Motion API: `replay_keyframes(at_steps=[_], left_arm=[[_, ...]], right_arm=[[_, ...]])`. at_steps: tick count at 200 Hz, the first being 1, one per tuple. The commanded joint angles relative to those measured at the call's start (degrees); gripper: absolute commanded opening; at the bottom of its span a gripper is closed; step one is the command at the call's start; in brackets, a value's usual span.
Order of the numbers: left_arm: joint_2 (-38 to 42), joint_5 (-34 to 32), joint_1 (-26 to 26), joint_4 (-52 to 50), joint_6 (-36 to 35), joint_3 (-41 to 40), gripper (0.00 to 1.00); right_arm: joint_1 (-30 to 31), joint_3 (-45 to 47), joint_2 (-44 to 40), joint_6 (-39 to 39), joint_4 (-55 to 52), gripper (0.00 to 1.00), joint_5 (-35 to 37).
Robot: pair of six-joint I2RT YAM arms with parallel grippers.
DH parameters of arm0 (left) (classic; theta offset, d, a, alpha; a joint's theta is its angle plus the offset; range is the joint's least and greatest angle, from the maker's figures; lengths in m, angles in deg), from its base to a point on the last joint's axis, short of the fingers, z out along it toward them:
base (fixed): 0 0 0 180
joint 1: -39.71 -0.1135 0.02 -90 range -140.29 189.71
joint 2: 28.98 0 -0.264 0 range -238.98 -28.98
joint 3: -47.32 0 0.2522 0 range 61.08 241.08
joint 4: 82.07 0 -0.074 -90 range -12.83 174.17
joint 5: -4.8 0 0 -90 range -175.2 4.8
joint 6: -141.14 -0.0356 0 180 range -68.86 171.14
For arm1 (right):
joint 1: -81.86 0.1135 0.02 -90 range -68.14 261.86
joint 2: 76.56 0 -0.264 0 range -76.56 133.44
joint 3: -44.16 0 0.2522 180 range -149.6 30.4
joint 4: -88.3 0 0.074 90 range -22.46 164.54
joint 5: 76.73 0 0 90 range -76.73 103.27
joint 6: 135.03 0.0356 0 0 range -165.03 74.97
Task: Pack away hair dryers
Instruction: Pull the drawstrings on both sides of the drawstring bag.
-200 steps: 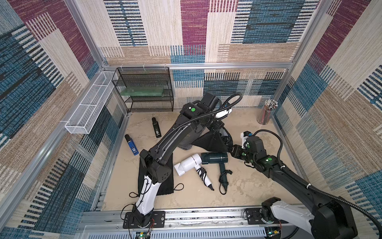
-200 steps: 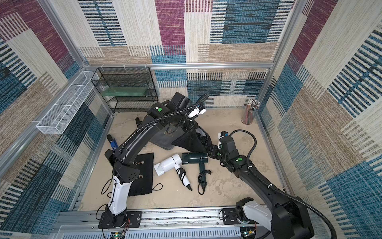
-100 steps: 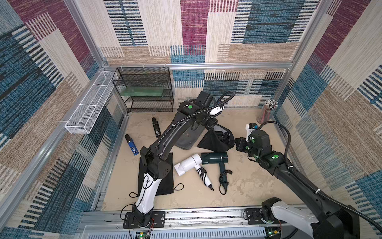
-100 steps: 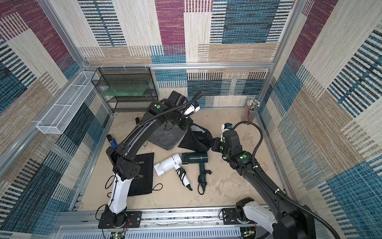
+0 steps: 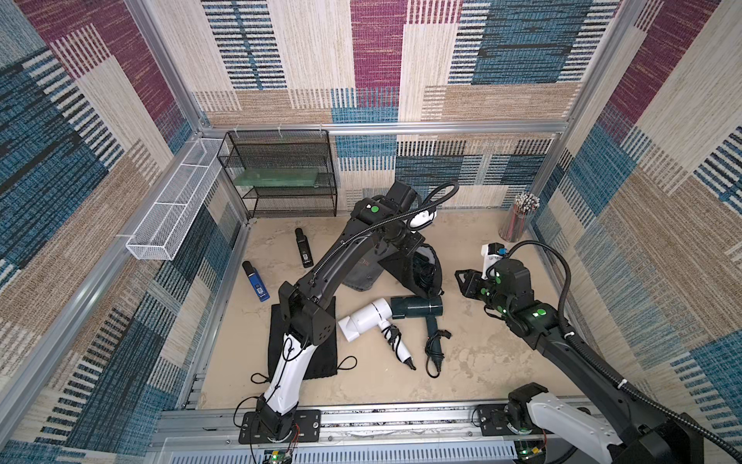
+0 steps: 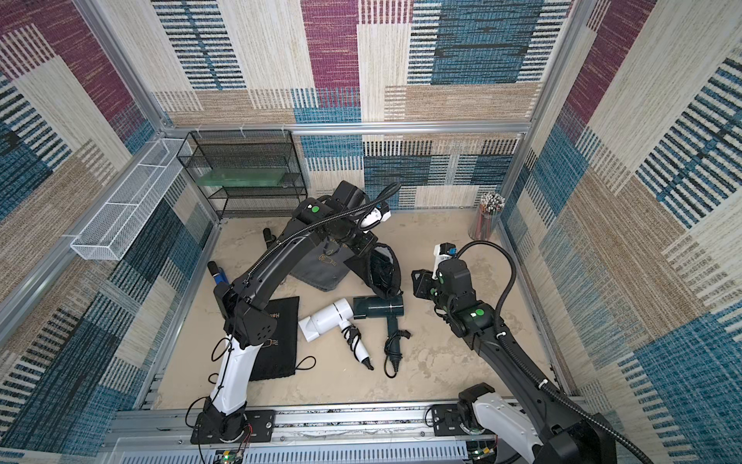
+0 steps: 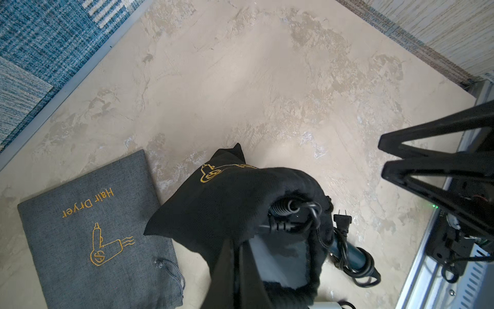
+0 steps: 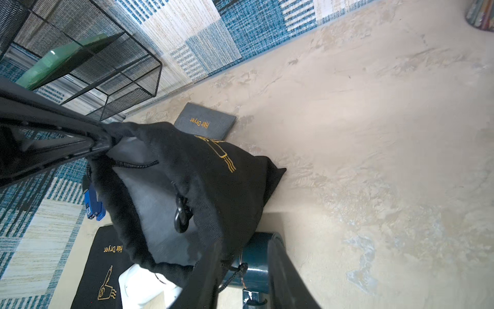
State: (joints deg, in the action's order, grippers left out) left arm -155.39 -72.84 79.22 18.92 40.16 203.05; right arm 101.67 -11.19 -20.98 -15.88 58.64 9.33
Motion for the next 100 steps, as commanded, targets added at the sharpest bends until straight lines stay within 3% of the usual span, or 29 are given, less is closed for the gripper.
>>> replay_keyframes(at_steps=[1,31,100], left_arm=[[-0.1,0.7,0.0,0.8,-0.1,0.5,0.0],[-0.2,0.6,0.0,0.8,-0.3,0.4,0.0],[0.0,0.5,0.0,0.8,-0.5,0.5,0.0]], right_arm=[[0.5,1.2,-0.1,0.7,1.8,0.44,-4.6],[0.9,5.2,0.2,0.2,6.5,0.53,-12.2],[0.8,11.3,1.7,3.0,16.5,0.55,-18.6]])
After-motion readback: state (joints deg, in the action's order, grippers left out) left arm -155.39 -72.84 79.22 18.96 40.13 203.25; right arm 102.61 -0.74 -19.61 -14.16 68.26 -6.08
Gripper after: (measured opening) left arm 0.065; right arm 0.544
